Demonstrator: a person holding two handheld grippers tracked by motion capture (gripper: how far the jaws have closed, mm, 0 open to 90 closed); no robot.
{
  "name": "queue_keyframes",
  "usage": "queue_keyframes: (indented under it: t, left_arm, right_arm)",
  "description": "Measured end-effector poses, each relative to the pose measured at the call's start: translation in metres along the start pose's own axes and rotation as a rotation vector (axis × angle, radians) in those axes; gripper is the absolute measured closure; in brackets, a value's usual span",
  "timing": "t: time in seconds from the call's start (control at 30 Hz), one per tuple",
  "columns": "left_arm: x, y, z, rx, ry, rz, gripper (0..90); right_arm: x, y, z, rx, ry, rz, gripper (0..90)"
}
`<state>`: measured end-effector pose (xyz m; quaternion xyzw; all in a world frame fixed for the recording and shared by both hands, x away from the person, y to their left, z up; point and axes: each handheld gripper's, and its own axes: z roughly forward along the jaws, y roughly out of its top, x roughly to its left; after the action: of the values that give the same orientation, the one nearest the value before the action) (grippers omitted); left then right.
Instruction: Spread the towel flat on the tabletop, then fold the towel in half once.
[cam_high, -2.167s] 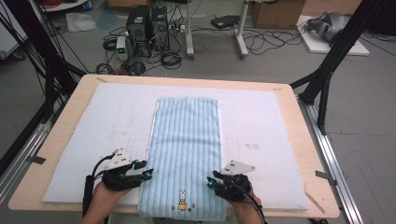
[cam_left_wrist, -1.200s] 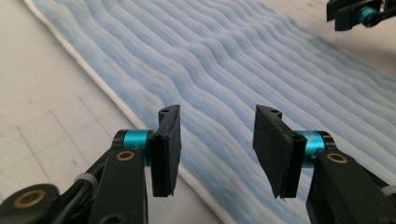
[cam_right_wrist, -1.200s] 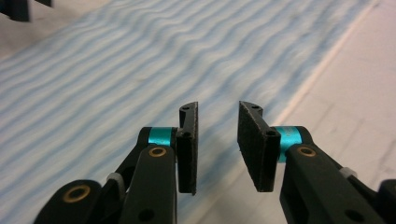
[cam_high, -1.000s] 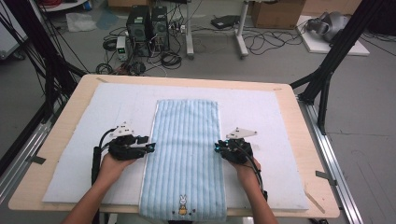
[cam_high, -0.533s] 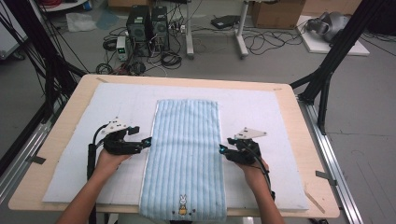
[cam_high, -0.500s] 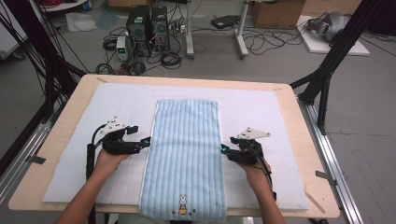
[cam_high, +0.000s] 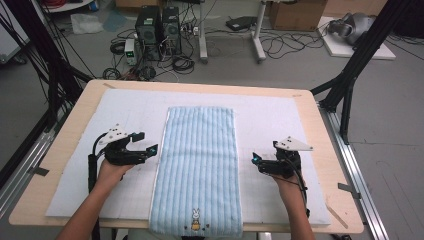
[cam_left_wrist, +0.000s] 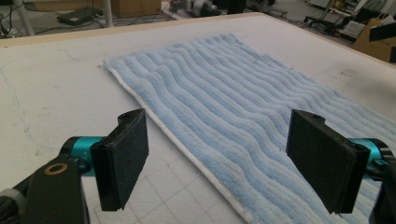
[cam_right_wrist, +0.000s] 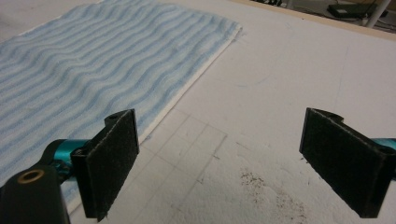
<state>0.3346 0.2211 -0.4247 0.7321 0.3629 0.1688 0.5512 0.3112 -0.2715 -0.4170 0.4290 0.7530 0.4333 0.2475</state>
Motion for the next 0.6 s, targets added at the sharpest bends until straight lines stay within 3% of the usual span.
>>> queue_keyframes:
  t: [0.23, 0.6]
  left_arm:
    - [0.0011, 0.0006, -0.0020, -0.013, 0.007, -0.008, 21.0]
    - [0.0031, -0.0014, 0.0003, 0.007, 0.004, -0.035, 20.5]
  right_arm:
    - [-0.0011, 0.0004, -0.0008, -0.014, 0.006, 0.005, 10.9]
    - [0.0002, 0.0007, 0.0038, 0.012, 0.015, 0.009, 10.9]
